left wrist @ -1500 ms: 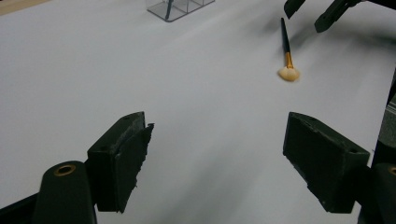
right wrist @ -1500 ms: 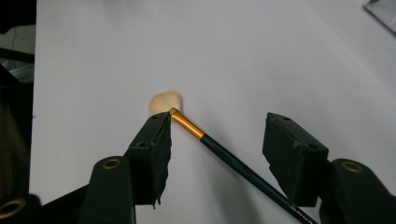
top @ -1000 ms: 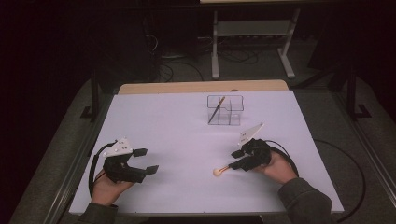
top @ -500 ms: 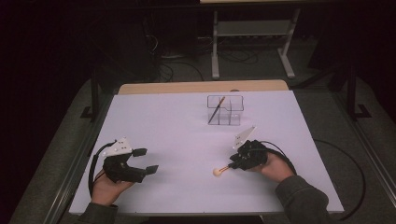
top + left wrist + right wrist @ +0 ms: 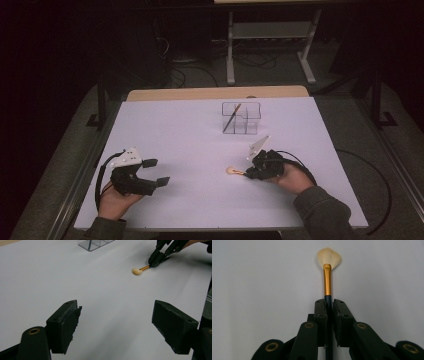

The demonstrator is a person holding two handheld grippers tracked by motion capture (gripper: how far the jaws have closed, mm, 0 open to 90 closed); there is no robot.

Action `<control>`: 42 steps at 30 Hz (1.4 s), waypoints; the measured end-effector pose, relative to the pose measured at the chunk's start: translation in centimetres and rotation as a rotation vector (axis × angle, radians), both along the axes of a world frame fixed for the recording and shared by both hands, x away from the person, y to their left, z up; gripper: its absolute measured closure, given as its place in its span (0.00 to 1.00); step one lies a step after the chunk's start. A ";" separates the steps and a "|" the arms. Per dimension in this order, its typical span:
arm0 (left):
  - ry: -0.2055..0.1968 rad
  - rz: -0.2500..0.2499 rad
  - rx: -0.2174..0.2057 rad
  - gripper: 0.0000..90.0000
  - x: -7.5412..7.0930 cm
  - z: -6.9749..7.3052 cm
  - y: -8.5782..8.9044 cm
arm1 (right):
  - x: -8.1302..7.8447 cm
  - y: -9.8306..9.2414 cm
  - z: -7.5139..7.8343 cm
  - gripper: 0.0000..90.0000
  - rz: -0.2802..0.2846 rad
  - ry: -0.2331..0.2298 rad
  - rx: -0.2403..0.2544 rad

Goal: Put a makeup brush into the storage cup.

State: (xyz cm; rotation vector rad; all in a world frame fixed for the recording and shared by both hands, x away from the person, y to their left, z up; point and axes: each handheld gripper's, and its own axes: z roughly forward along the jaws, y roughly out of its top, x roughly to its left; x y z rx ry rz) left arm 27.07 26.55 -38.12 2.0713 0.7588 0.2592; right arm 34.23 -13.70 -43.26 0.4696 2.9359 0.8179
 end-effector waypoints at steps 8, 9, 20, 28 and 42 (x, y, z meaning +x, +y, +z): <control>-0.003 -0.003 0.003 0.23 0.0 0.1 0.0 | 0.6 0.4 0.2 0.92 0.000 0.042 -0.032; -0.001 -0.001 0.000 0.23 0.0 0.0 0.0 | 0.6 0.4 0.2 0.92 -0.003 0.046 -0.032; 0.003 -0.002 -0.009 0.23 0.0 0.0 0.1 | 0.9 -0.1 0.1 0.92 -0.014 0.071 0.007; 0.000 -0.008 -0.002 0.23 0.0 0.0 0.0 | 0.6 -0.8 0.4 0.92 -0.024 0.085 0.060; 0.009 -0.048 0.003 0.23 0.1 -0.2 -1.0 | -0.1 -1.0 1.7 0.92 -0.017 0.067 0.122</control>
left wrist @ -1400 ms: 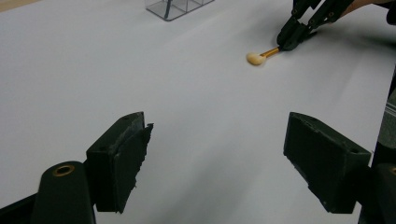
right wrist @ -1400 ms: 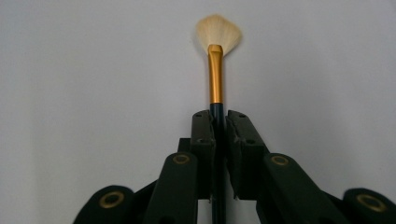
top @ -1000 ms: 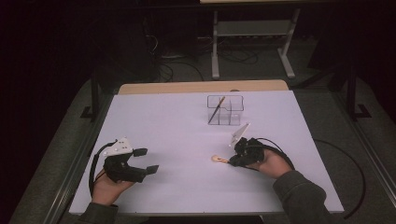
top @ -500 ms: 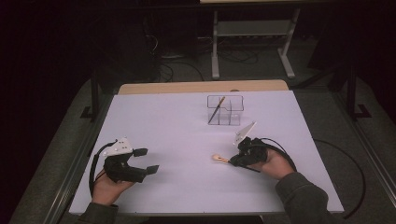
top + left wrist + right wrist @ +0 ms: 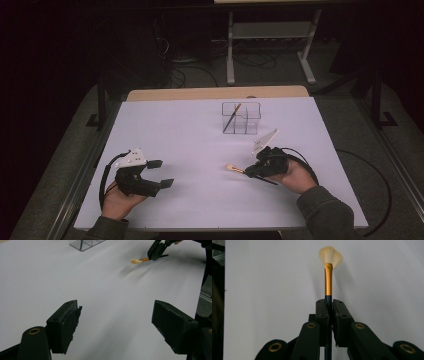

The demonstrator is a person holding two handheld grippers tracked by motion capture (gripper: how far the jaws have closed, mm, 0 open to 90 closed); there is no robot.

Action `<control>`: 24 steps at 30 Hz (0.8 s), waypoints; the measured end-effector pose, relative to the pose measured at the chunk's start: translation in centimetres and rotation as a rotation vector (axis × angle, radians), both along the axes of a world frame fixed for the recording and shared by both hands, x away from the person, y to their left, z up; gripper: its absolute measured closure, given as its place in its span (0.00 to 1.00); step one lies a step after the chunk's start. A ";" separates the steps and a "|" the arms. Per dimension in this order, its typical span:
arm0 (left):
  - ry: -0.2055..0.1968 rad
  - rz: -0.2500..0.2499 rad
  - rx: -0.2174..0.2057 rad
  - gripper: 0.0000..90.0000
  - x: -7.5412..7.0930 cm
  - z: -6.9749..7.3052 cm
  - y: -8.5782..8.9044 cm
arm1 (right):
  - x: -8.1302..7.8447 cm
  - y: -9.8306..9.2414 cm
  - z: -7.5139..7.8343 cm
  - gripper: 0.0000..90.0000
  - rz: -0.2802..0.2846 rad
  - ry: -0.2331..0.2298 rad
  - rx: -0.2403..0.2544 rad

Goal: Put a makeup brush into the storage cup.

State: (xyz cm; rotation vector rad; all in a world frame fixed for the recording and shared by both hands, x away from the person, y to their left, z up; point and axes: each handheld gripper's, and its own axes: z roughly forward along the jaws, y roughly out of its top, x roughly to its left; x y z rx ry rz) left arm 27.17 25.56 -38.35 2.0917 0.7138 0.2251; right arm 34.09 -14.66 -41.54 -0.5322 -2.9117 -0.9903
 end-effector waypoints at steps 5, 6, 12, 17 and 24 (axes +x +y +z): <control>0.030 -0.014 -0.009 0.25 0.1 -0.2 -0.7 | -0.2 0.0 0.3 0.92 0.017 -0.013 0.023; 0.032 -0.017 -0.010 0.25 0.1 -0.2 -0.9 | -0.3 0.1 0.3 0.92 0.019 -0.012 0.024; 0.032 -0.060 -0.002 0.25 0.4 0.0 -2.1 | -0.6 0.1 0.8 0.92 0.028 -0.013 0.045; 0.039 -0.089 -0.010 0.25 0.6 0.3 -2.9 | -1.0 -0.1 1.5 0.92 0.034 -0.024 0.077; 0.040 -0.135 -0.003 0.27 0.7 0.9 -4.5 | -1.6 0.1 2.4 0.92 0.041 -0.036 0.103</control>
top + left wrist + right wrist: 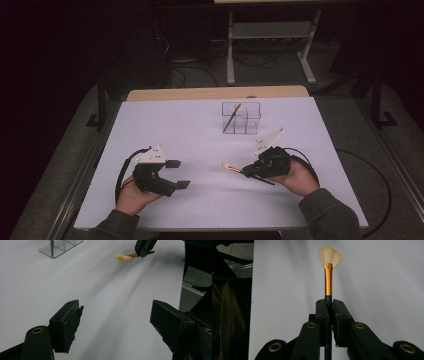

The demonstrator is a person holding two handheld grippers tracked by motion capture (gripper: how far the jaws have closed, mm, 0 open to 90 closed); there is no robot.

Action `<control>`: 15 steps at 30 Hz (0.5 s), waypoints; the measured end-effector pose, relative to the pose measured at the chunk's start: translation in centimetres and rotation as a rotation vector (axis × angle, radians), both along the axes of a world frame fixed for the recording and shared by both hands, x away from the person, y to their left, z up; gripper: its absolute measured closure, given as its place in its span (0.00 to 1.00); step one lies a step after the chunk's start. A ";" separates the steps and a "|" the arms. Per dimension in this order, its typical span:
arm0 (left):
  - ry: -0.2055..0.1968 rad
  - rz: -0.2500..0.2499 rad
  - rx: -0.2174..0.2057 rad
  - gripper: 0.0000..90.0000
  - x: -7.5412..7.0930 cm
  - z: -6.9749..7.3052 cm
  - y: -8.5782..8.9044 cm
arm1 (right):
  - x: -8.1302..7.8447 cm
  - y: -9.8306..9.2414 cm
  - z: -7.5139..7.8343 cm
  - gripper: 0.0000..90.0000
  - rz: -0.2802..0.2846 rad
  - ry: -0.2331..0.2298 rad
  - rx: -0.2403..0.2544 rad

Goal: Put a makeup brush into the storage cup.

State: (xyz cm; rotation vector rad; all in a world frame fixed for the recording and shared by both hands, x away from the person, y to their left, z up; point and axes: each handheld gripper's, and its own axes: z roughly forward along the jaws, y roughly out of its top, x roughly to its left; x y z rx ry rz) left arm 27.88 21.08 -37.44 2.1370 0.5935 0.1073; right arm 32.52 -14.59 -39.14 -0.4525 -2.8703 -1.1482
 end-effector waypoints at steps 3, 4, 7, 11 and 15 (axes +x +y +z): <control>0.000 -0.020 0.000 0.28 0.2 0.3 -0.5 | -0.1 0.0 0.2 0.92 0.007 -0.003 0.008; 0.003 -0.026 0.001 0.28 0.2 0.4 -0.7 | -0.2 0.0 0.2 0.92 0.006 -0.001 0.010; 0.006 -0.035 -0.001 0.28 0.4 0.8 -1.2 | -0.4 0.0 0.5 0.92 0.010 -0.004 0.024; 0.009 -0.053 0.005 0.30 0.5 1.1 -1.9 | -0.5 0.0 0.9 0.92 0.016 -0.005 0.035; 0.012 -0.066 0.007 0.31 0.7 1.3 -2.4 | -0.7 0.3 1.3 0.92 0.029 -0.012 0.043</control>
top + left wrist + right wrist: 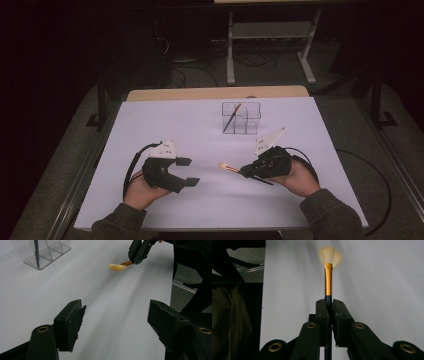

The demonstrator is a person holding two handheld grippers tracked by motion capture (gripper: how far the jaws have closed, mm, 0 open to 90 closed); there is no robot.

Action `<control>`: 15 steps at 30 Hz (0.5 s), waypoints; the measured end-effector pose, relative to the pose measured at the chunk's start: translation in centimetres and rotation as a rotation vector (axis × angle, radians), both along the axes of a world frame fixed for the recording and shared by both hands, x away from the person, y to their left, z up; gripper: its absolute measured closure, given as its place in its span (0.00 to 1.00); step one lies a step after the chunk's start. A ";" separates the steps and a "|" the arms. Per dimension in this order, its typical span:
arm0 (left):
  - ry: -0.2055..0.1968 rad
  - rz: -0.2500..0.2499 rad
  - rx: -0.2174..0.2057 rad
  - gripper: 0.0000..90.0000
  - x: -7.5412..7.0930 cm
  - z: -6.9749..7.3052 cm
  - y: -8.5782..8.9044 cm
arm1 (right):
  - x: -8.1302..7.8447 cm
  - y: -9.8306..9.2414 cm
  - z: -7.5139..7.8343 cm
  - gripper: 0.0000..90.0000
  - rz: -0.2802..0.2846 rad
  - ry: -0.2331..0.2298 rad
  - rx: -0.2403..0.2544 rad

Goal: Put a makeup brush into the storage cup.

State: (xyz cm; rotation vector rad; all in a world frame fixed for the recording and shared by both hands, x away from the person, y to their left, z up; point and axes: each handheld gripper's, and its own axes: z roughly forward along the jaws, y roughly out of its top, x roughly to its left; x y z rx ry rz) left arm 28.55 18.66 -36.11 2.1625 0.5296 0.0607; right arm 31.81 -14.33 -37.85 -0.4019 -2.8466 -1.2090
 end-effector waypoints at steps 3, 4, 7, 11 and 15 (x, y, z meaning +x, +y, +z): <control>-0.004 -0.015 0.006 0.32 0.2 0.1 -0.4 | -0.1 0.2 0.3 0.92 0.010 0.000 0.006; 0.000 -0.018 0.005 0.32 0.2 0.1 -0.6 | -0.1 0.2 0.3 0.92 0.012 -0.001 0.007; 0.000 -0.033 0.011 0.33 0.3 0.3 -1.0 | -0.2 0.4 0.4 0.92 0.018 0.000 0.014; 0.002 -0.043 0.008 0.32 0.4 0.4 -1.7 | -0.4 0.6 0.7 0.92 0.026 0.004 0.028; -0.003 -0.058 0.005 0.32 0.5 0.5 -2.3 | -0.5 1.0 0.9 0.92 0.043 -0.005 0.031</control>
